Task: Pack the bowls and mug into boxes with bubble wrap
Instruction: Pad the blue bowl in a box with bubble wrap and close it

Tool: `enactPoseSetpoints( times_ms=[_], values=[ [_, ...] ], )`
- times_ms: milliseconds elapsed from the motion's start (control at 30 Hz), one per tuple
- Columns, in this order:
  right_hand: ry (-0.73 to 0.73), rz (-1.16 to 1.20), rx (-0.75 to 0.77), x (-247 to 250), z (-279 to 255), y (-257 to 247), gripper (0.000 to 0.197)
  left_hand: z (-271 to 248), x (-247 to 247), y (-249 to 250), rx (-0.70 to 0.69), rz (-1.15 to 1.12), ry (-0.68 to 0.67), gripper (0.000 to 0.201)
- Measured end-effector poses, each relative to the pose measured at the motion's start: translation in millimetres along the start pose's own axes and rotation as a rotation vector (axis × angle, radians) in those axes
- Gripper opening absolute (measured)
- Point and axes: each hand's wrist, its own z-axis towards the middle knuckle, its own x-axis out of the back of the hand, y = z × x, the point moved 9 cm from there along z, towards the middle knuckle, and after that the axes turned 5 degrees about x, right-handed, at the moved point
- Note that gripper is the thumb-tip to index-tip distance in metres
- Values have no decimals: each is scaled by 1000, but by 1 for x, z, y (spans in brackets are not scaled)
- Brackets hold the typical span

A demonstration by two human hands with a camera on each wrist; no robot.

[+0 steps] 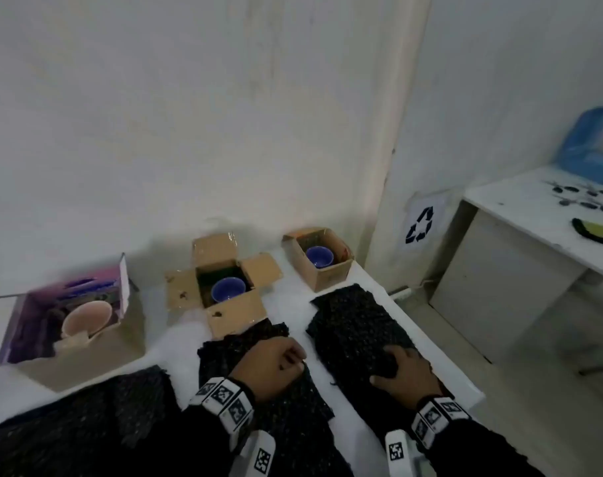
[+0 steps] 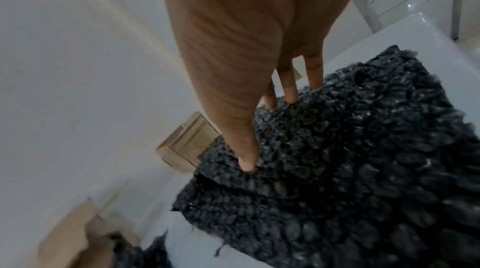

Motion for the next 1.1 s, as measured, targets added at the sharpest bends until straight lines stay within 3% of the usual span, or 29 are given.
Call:
enactPoseSetpoints(
  times_ms=[33,100,200,267,400,533,600,667,767,867,967,1100],
  values=[
    [-44,-33,9,-5,1,0,80,8,-13,2,0,1,-40,10],
    [-60,-110,21,-8,6,3,66,22,-33,11,11,31,-93,14],
    [-21,-3,75,-9,16,10,33,44,-55,20,19,33,-109,17],
    [4,127,96,-4,26,15,24,60,-64,22,22,22,-67,17],
    [206,456,106,33,43,25,36,86,-83,21,68,19,-4,15],
    [334,809,-31,65,66,56,43,107,-115,29,39,82,-30,21],
    [327,999,-174,64,79,77,41,114,-133,38,15,154,-33,35],
    [276,1092,-270,58,90,93,41,121,-152,42,37,288,-47,62],
    [231,1156,-298,56,97,102,34,129,-170,40,114,540,-57,82],
    [190,1207,-277,55,100,101,15,136,-168,39,144,569,29,59],
    [178,1268,-286,58,103,102,17,142,-162,44,104,547,93,36],
    [168,1319,-284,72,114,97,19,148,-146,60,-12,417,147,33]
  ],
)
